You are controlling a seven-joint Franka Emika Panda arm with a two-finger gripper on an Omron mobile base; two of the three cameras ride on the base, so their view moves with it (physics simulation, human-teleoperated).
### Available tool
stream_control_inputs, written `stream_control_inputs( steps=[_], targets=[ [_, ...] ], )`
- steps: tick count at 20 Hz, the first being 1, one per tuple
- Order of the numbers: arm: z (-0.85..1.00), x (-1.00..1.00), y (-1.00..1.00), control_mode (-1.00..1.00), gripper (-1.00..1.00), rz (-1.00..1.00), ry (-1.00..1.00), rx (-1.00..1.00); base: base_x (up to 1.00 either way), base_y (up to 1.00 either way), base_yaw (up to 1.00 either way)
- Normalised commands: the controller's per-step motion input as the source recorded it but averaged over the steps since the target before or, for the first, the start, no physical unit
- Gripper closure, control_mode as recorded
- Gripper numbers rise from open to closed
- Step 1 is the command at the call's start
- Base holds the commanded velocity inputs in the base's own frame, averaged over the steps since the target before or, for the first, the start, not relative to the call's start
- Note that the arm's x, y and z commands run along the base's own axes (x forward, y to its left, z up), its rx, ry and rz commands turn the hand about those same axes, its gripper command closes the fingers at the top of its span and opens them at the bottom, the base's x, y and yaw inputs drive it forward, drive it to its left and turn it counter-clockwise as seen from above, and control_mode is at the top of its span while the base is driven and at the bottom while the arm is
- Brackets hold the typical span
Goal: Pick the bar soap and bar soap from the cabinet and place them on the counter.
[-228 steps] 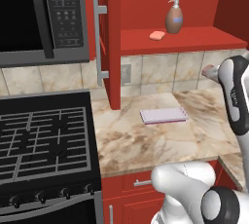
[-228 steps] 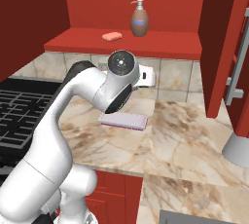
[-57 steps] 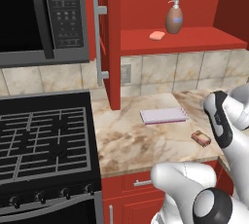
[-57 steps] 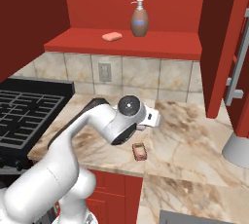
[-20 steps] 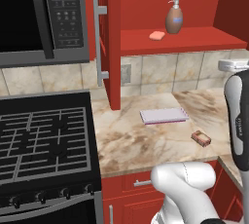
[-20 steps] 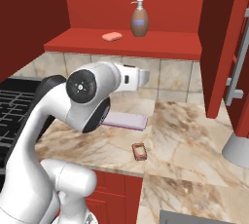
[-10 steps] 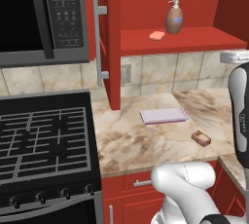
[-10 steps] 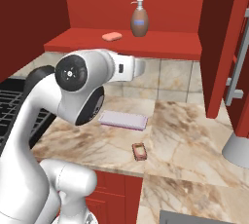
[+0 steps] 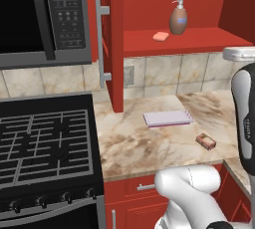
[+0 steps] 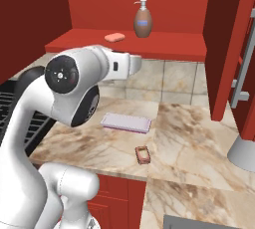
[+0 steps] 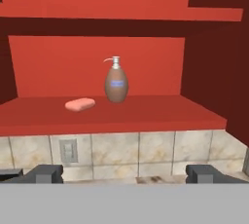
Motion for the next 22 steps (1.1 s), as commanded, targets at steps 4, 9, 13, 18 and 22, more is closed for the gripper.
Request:
stream_control_inputs(
  steps=[4,9,13,18,22],
  targets=[
    [0.13,-0.05,0.21,-1.0,-1.0,0.0,-0.06,0.0,0.0,0.0,0.0],
    [0.22,-0.01,0.23,-1.0,-1.0,0.0,0.01,0.0,0.0,0.0,0.0],
    [0.34,0.0,0.13,-1.0,-1.0,0.0,0.16,0.03,0.0,0.0,0.0],
    [0.21,0.0,0.1,-1.0,-1.0,0.0,0.17,0.02,0.0,0.0,0.0],
    [0.0,0.0,0.1,-1.0,-1.0,0.0,0.07,0.0,0.0,0.0,0.0]
  ],
)
